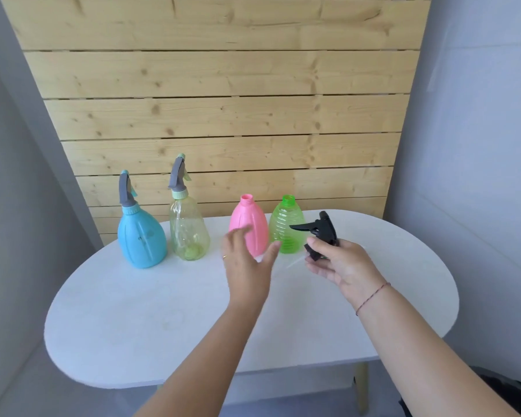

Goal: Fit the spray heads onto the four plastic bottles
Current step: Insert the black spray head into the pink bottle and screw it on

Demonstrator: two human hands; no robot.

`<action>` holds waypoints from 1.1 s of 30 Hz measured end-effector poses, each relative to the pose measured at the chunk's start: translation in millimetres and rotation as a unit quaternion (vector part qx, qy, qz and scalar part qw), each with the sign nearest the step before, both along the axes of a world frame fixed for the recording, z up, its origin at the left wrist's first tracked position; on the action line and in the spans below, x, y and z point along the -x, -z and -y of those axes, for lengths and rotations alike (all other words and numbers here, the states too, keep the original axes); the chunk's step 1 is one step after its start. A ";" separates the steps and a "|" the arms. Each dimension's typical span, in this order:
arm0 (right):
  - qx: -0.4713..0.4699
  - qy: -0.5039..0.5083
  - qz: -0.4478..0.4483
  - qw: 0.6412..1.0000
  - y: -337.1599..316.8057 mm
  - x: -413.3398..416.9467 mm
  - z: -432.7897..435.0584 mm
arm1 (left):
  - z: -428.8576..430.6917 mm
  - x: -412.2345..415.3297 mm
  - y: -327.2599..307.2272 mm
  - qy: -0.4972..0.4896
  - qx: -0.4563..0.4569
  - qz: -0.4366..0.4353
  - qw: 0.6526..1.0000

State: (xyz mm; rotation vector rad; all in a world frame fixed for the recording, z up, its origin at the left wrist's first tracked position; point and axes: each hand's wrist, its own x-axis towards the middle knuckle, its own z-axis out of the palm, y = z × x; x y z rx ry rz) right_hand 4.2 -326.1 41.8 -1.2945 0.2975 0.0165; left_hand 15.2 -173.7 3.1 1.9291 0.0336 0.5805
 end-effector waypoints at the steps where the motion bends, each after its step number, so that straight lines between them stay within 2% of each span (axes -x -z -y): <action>1: 0.014 0.009 0.003 1.000 0.6 -1.3 0.1 | -7.4 -11.1 1.4 -0.022 0.024 -0.031 0.999; 3: 0.032 0.020 0.009 0.999 3.4 -3.3 1.4 | -18.8 -33.0 6.1 -0.023 0.051 -0.108 0.993; 5: 0.039 0.024 0.010 0.999 6.5 -6.8 2.3 | -26.6 -52.8 13.5 -0.001 0.054 -0.144 0.988; 12: 0.035 0.006 0.018 0.999 12.4 -15.3 3.9 | -37.2 -93.3 33.3 0.078 0.118 -0.144 0.979; 16: 0.060 0.004 0.045 0.997 8.4 -15.6 -0.2 | -39.3 -90.2 33.9 0.056 0.099 -0.133 0.985; 21: 0.124 0.076 0.172 0.974 -24.6 -16.6 -4.4 | -44.4 -51.5 31.5 0.057 0.063 -0.101 0.991; 27: 0.173 0.112 0.349 0.914 -94.1 -8.0 -20.1 | -63.1 2.9 20.2 0.059 -0.032 -0.070 0.995; 33: 0.236 0.101 0.362 0.896 -101.2 5.7 -40.5 | -76.6 29.4 9.7 0.054 -0.048 -0.070 0.995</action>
